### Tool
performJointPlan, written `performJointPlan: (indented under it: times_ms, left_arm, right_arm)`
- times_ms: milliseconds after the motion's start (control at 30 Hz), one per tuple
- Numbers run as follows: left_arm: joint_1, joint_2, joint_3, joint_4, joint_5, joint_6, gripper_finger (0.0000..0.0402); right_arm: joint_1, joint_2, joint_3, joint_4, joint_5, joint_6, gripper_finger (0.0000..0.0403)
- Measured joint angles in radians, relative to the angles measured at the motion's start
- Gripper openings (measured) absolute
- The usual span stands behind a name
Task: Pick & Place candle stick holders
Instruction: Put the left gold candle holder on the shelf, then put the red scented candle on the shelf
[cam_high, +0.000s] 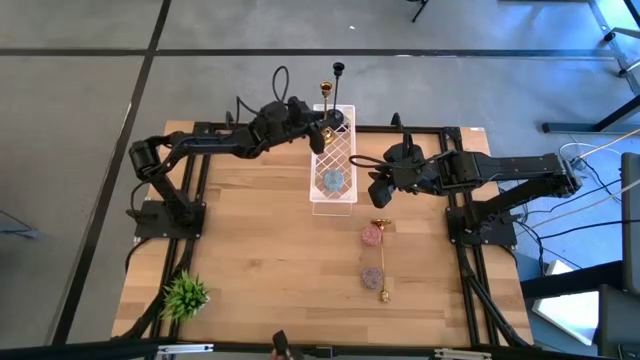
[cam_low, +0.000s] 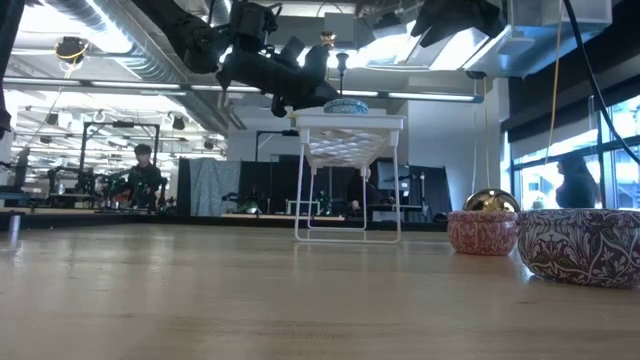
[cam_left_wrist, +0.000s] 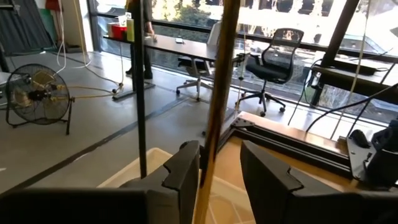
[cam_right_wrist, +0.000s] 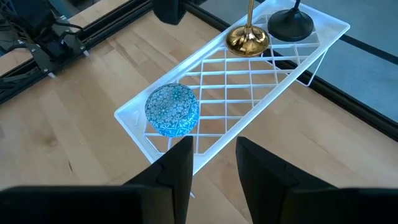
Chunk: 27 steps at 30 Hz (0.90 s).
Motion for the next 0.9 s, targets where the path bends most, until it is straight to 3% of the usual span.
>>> performJointPlan:
  times_ms: [467,900]
  left_arm:
    - [-0.004,-0.020,0.000,-0.043,-0.057,0.053,0.0114]
    - [0.024,-0.126,0.000,-0.282,-0.011,0.035,0.0114]
  right_arm:
    - [0.000,0.000,0.000,0.000,0.000,0.003,0.0124]
    - [-0.011,0.000,0.000,-0.008,0.002,-0.008,0.0124]
